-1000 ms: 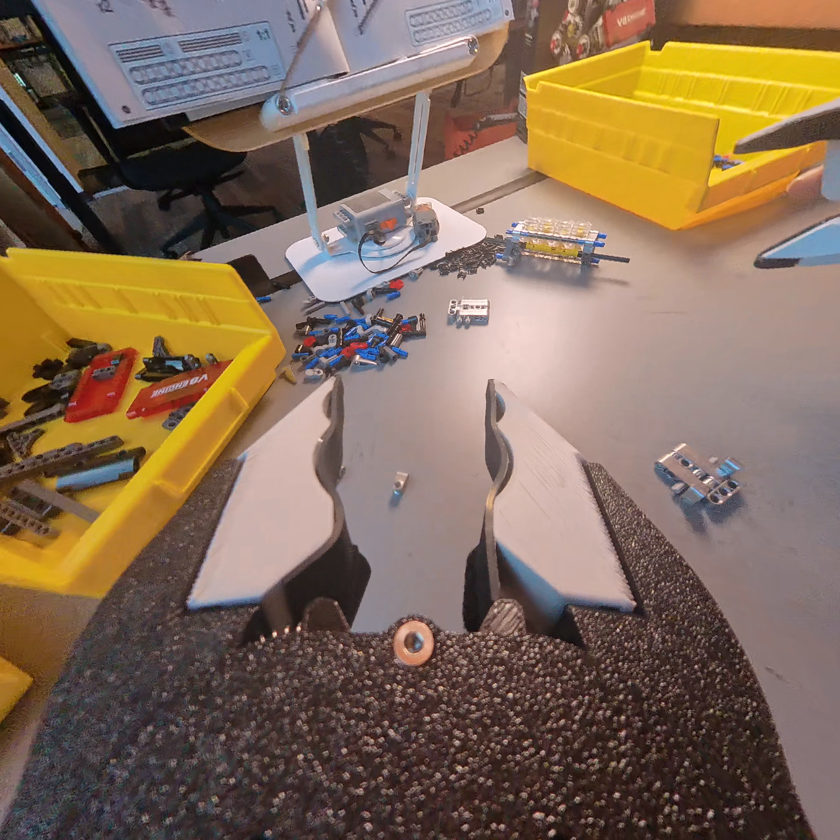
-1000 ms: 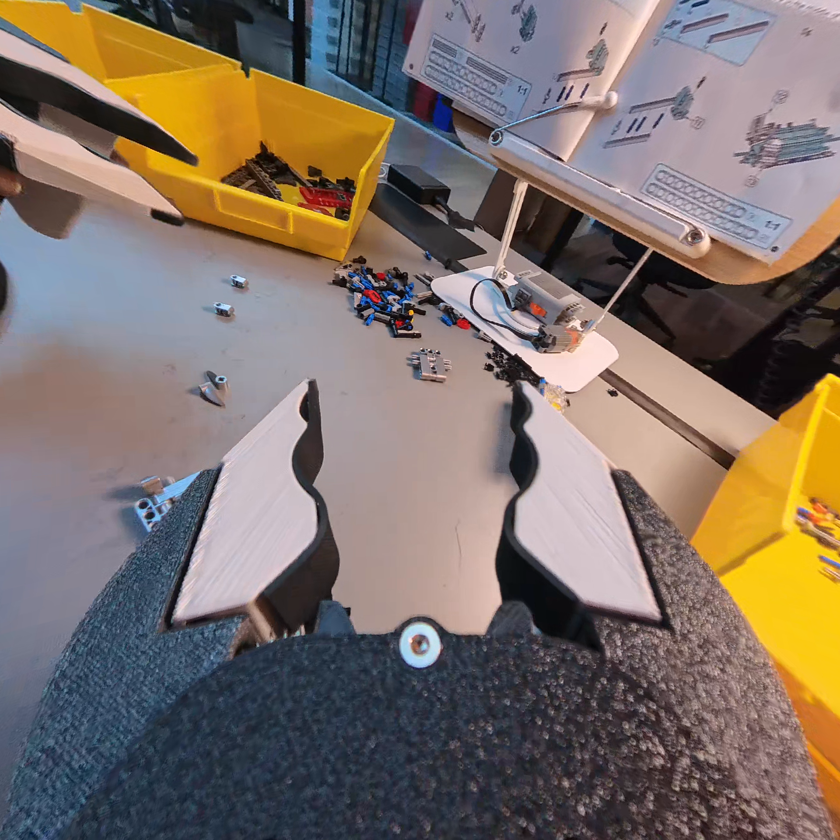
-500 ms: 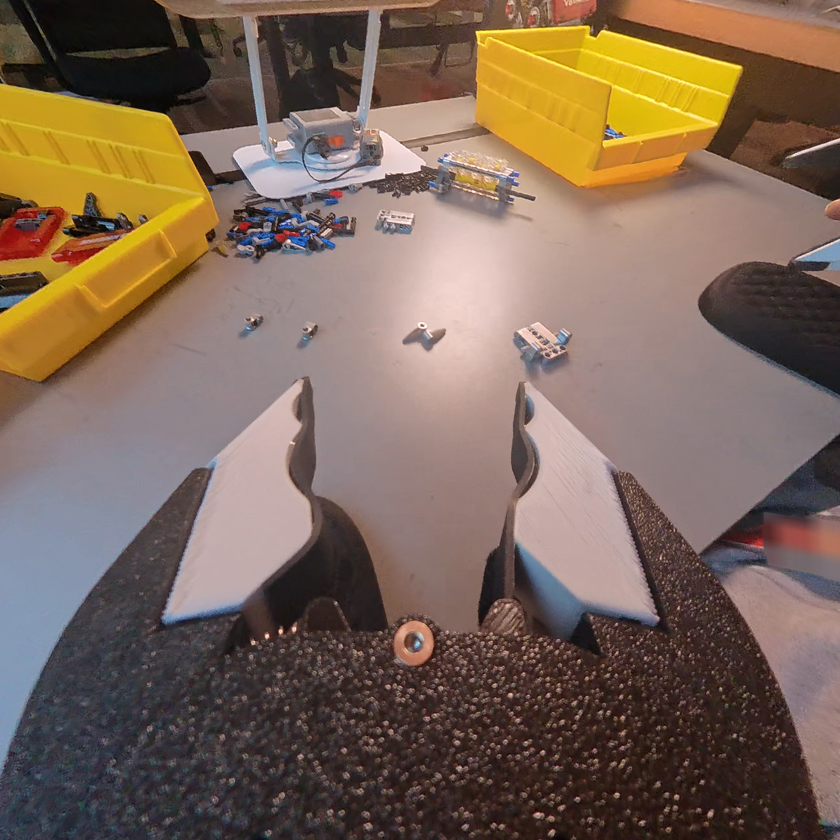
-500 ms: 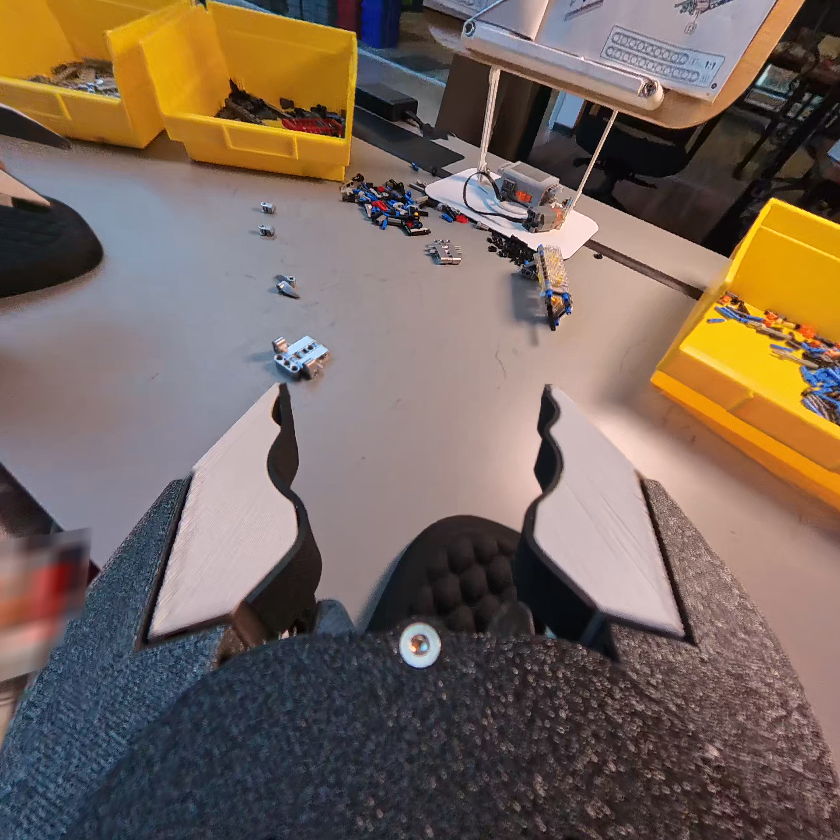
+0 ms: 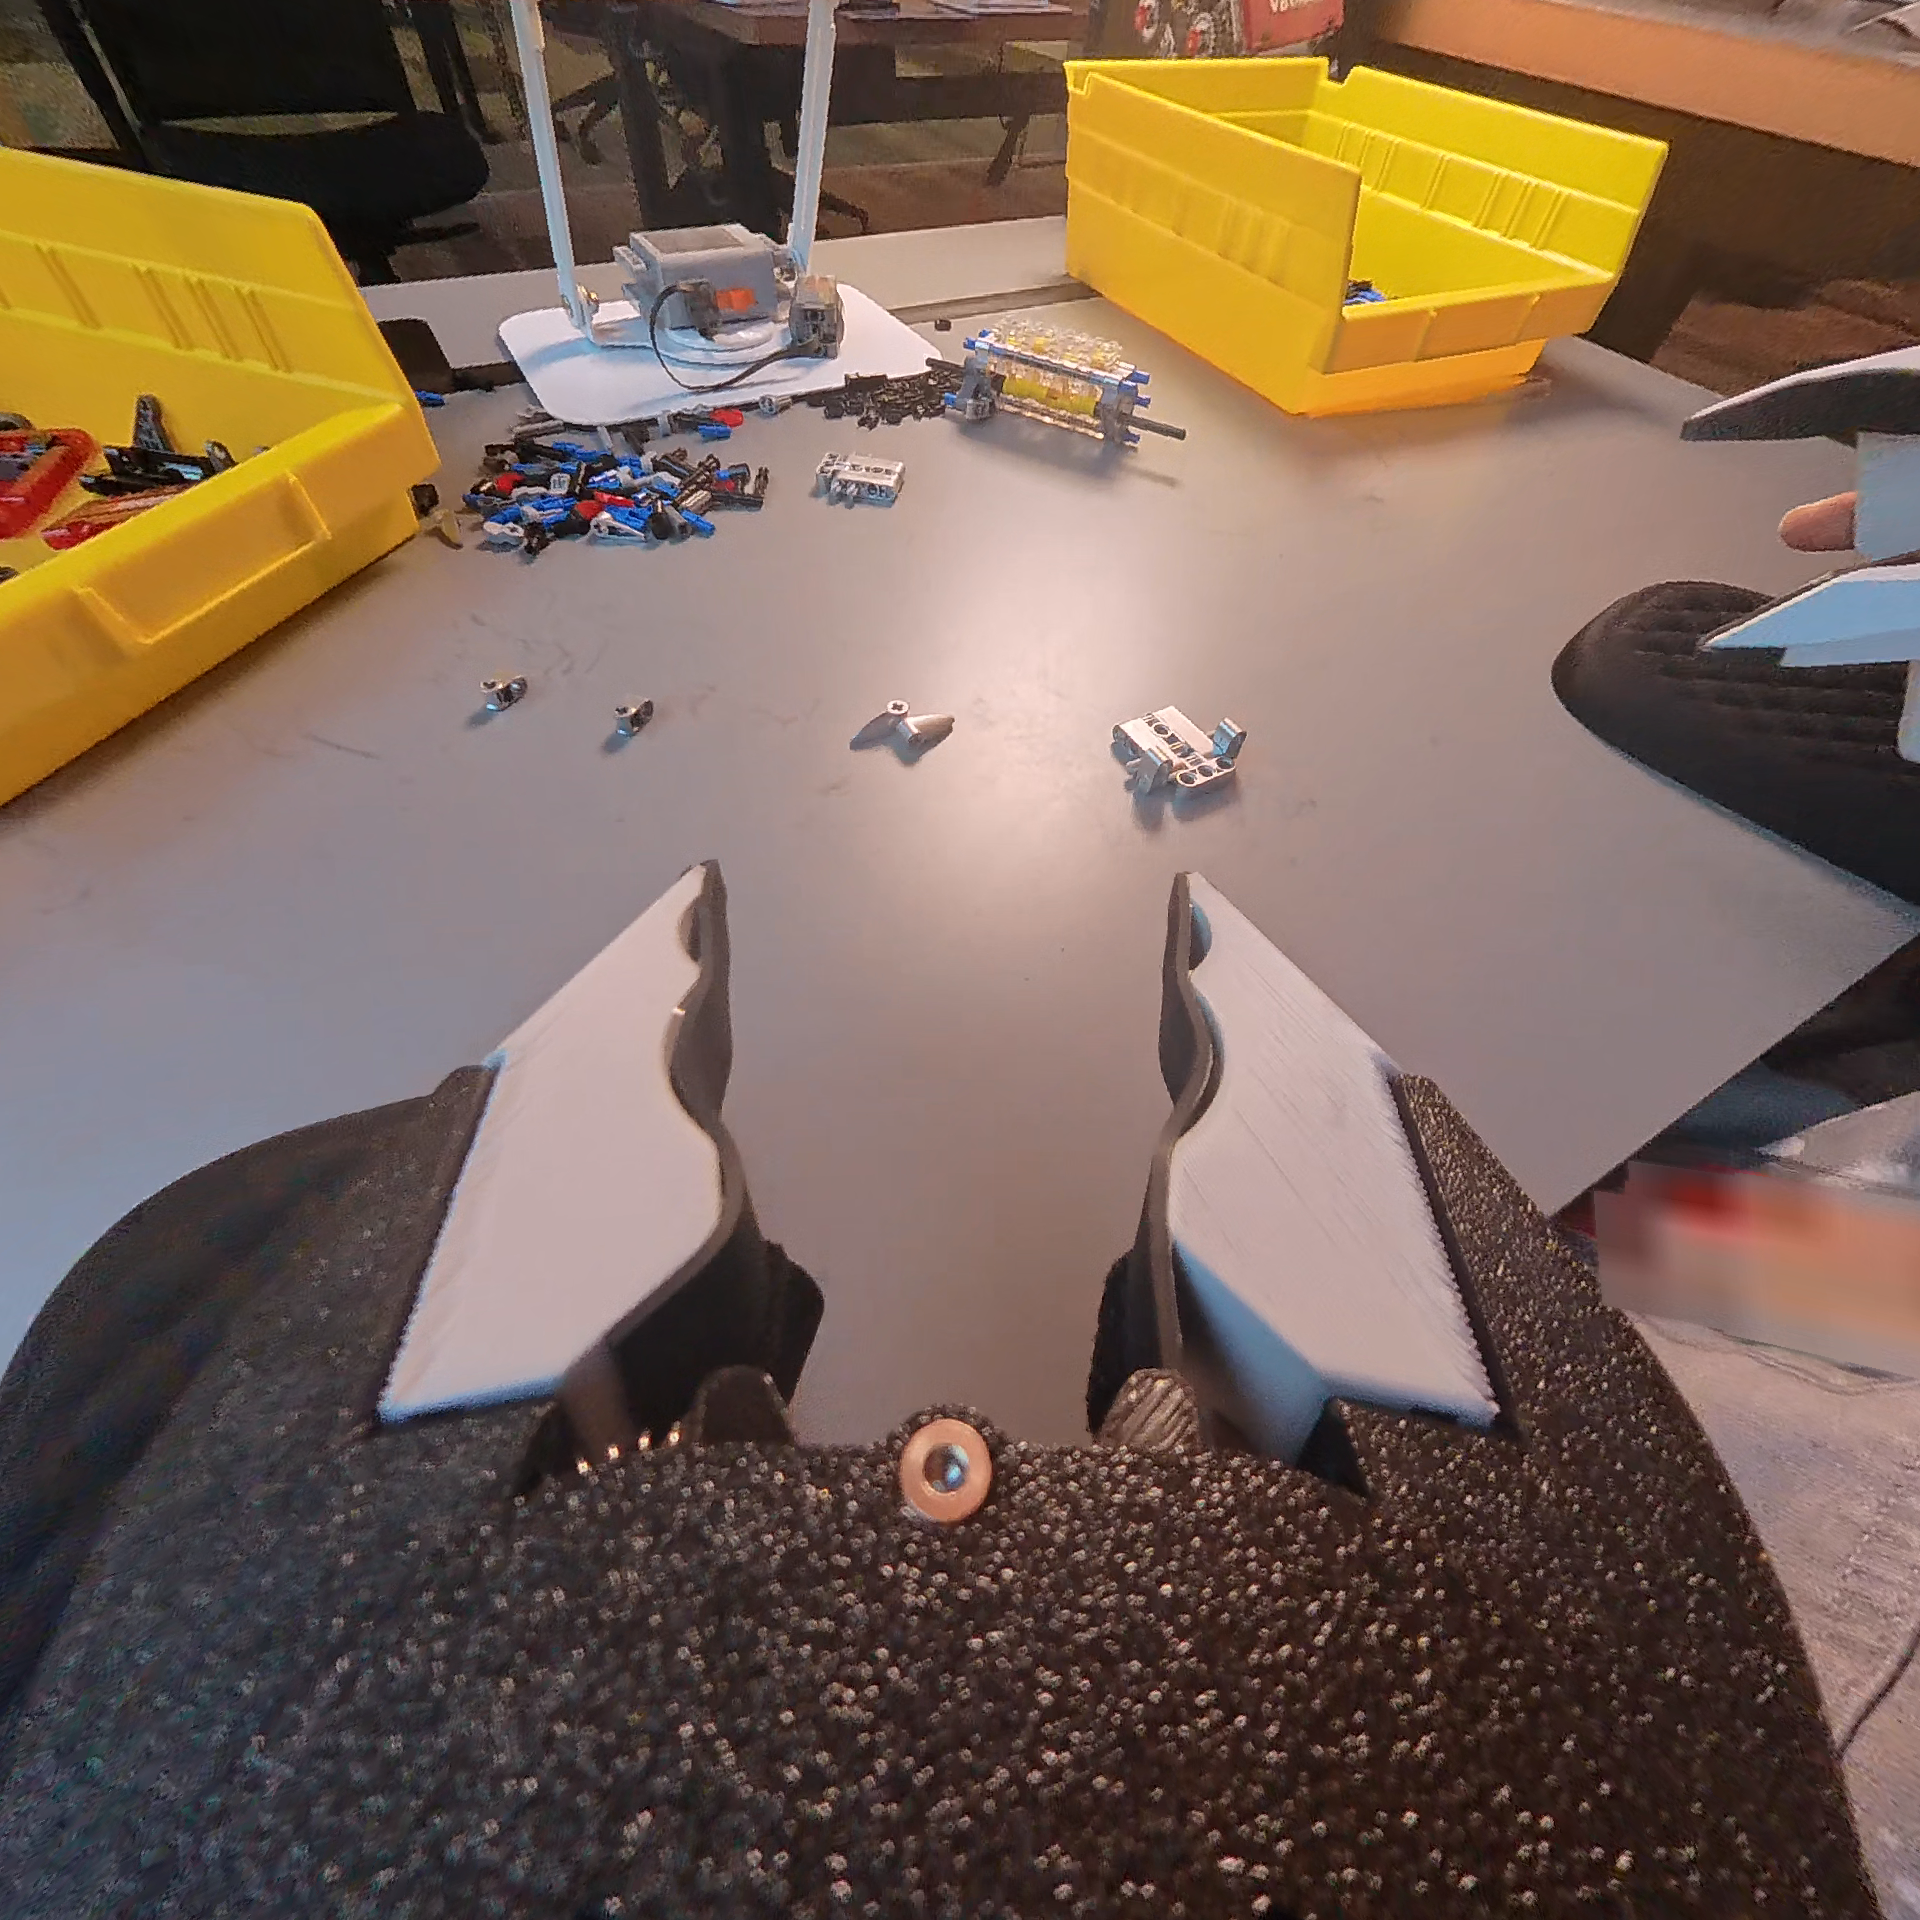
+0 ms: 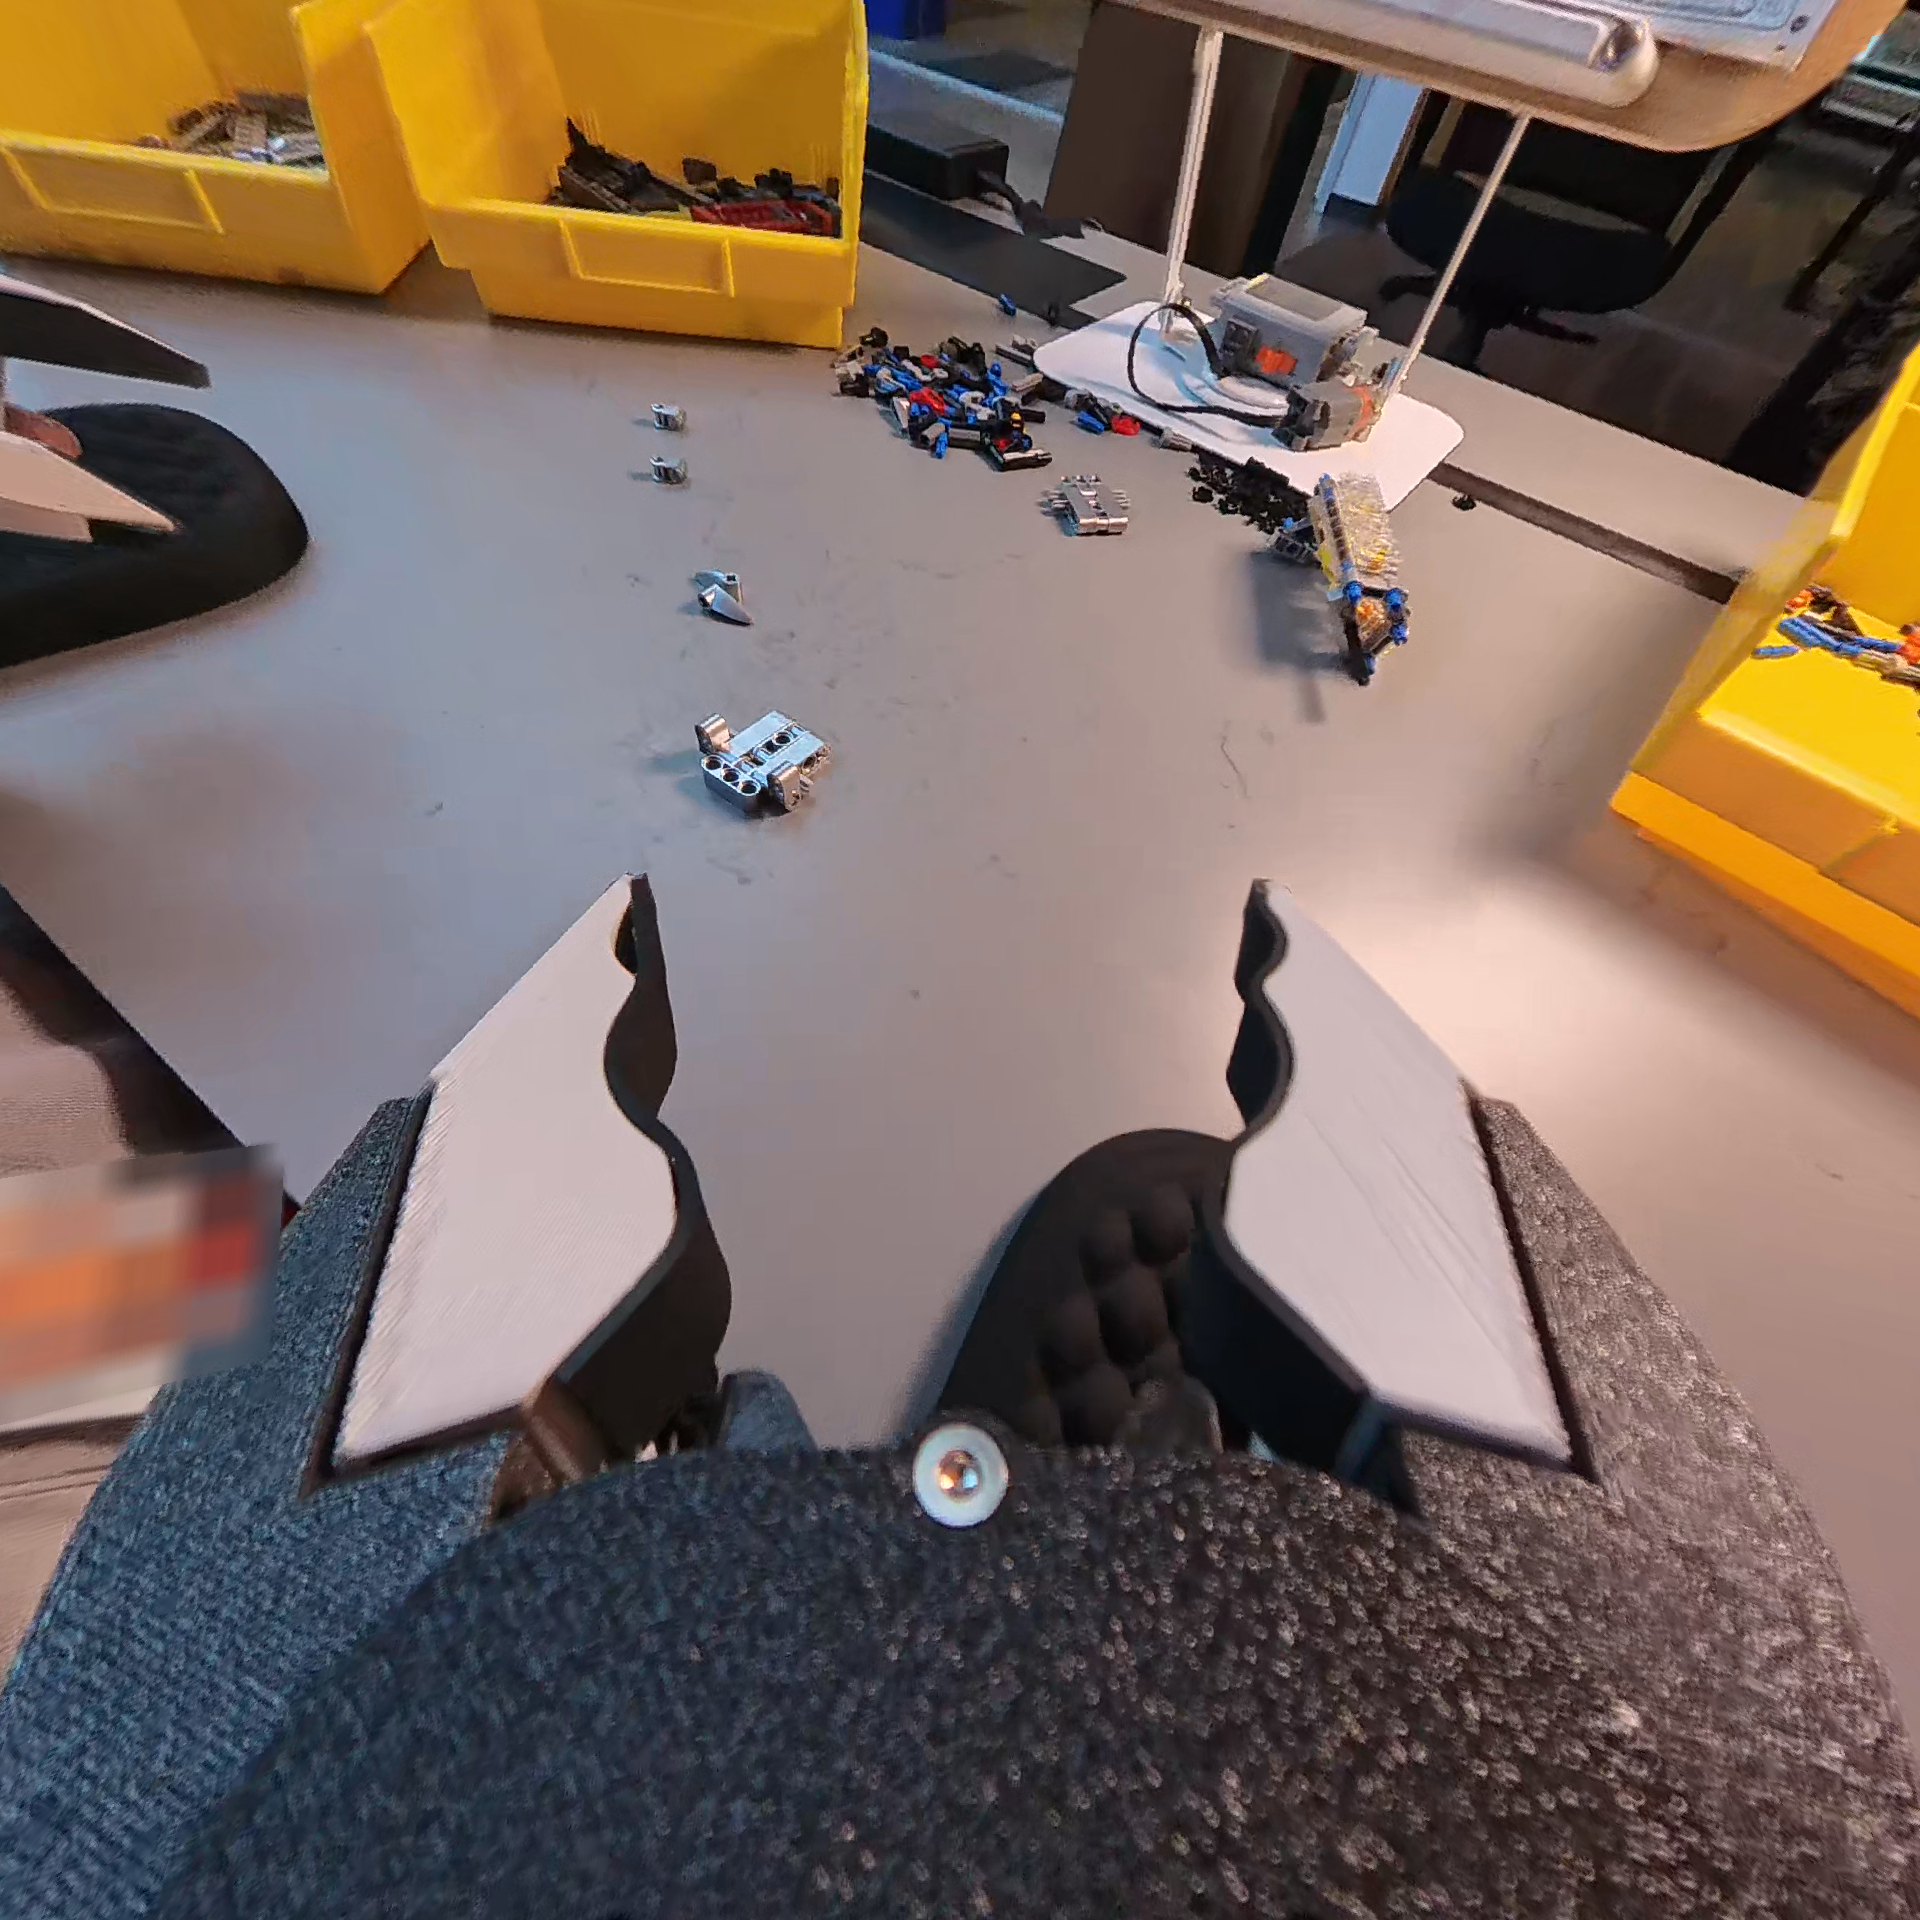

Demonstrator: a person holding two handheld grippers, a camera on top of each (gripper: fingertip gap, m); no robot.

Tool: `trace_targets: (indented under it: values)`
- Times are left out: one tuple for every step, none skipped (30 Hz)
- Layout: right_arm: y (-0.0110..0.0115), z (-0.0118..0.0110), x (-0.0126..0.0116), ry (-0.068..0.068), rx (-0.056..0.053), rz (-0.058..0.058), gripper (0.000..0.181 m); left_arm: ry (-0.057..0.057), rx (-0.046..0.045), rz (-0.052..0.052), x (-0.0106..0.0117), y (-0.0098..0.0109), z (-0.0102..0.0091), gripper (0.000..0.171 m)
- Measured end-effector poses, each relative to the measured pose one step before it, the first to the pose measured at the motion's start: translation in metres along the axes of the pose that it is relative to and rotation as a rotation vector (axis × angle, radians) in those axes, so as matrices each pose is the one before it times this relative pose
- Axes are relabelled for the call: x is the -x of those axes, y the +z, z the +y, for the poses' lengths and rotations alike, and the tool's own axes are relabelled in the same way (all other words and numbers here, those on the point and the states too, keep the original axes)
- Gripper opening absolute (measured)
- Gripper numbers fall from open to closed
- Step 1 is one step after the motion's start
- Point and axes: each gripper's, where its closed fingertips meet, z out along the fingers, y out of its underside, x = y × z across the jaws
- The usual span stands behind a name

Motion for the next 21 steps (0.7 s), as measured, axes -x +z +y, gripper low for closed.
trace_targets:
  values:
    - [0.00369, -0.0006, 0.00182, -0.0087, 0.0038, -0.0015, 0.109, 0.0029, -0.00621, -0.0005, -0.00218, 0.00172, -0.00069, 0.083]
    - [0.00317, -0.00088, 0.00181, -0.0126, 0.0031, 0.0002, 0.108, 0.0055, -0.00506, -0.0017, -0.00181, 0.00147, -0.00015, 0.083]
    - [0.00234, 0.00033, 0.00117, -0.0173, 0.0122, 0.0065, 0.108, 0.0073, -0.00198, -0.001, -0.00179, 0.00126, 0.00059, 0.083]
    - [0.00176, -0.00022, 0.00081, -0.0163, 0.0067, 0.0095, 0.108, 0.0077, -0.00436, -0.001, -0.00136, 0.00113, 0.00065, 0.083]
    - [0.00092, -0.00055, 0.00148, -0.0131, 0.0014, 0.0054, 0.108, 0.0064, -0.00553, -0.003, -0.00069, 0.00107, 0.00072, 0.083]
    - [0.0005, -0.0002, 0.00253, -0.0119, 0.0009, -0.0023, 0.108, 0.0035, -0.00512, -0.0012, -0.00055, 0.00098, 0.00068, 0.084]
    - [0.00005, -0.00022, 0.00271, -0.0089, -0.001, -0.0057, 0.108, -0.0019, -0.00411, 0.0041, -0.00098, 0.00085, 0.0004, 0.084]
    - [-0.00015, -0.00012, 0.00157, -0.0032, -0.0012, -0.0034, 0.108, -0.0071, -0.0035, 0.0091, -0.00157, 0.00017, -0.00006, 0.085]
    - [-0.00032, -0.00034, 0.00068, 0.0031, -0.0002, -0.0029, 0.108, -0.0109, -0.00785, 0.0184, -0.00288, -0.00086, -0.00108, 0.083]
    - [-0.00008, -0.00085, -0.00008, 0.0085, -0.003, -0.0024, 0.108, -0.0103, -0.01292, 0.0152, -0.0023, -0.00175, -0.00172, 0.083]
    - [0.0002, -0.00146, 0.00003, 0.0109, -0.0046, -0.0038, 0.108, -0.0081, -0.01322, 0.0049, -0.00066, -0.00218, -0.00154, 0.083]
    - [0.0006, -0.00173, 0.00079, 0.0097, -0.0058, -0.0079, 0.108, -0.0073, -0.01066, 0.0007, -0.00002, -0.00249, -0.00098, 0.083]
    - [0.00118, -0.00184, 0.00218, 0.005, -0.0055, -0.0119, 0.108, -0.0086, -0.00833, 0.0018, -0.0004, -0.00302, -0.00089, 0.083]
    - [0.00172, -0.00181, 0.00264, -0.0001, -0.0029, -0.0124, 0.109, -0.0111, -0.00832, 0.0031, -0.00103, -0.00362, -0.00125, 0.083]
    - [0.00238, -0.00182, 0.0029, -0.002, 0.0004, -0.0119, 0.109, -0.0108, -0.0103, 0.0007, -0.00099, -0.00447, -0.00178, 0.083]
    - [0.00262, -0.00179, 0.00327, -0.001, 0.0006, -0.0144, 0.11, -0.0069, -0.01276, -0.0044, -0.00048, -0.00494, -0.00237, 0.083]
    - [0.00278, -0.00206, 0.00341, 0.0012, -0.0003, -0.0151, 0.11, -0.0021, -0.01501, -0.0112, 0.00074, -0.0052, -0.00233, 0.083]
    - [0.00262, -0.00172, 0.00293, 0.002, -0.0004, -0.0136, 0.11, 0.0021, -0.01482, -0.0168, 0.00213, -0.00497, -0.00218, 0.083]
    - [0.00251, -0.00129, 0.00236, 0.0012, 0.0007, -0.0111, 0.11, 0.0038, -0.01186, -0.0194, 0.0033, -0.00435, -0.00128, 0.083]
    - [0.00198, -0.00057, 0.00132, 0.0006, 0.0018, -0.0054, 0.11, 0.0014, -0.00697, -0.0194, 0.00411, -0.00348, -0.00027, 0.083]
    - [0.00137, -0.00023, 0.00066, -0.0003, 0.0033, -0.0017, 0.11, -0.0022, -0.00125, -0.017, 0.00422, -0.00256, 0.00079, 0.083]
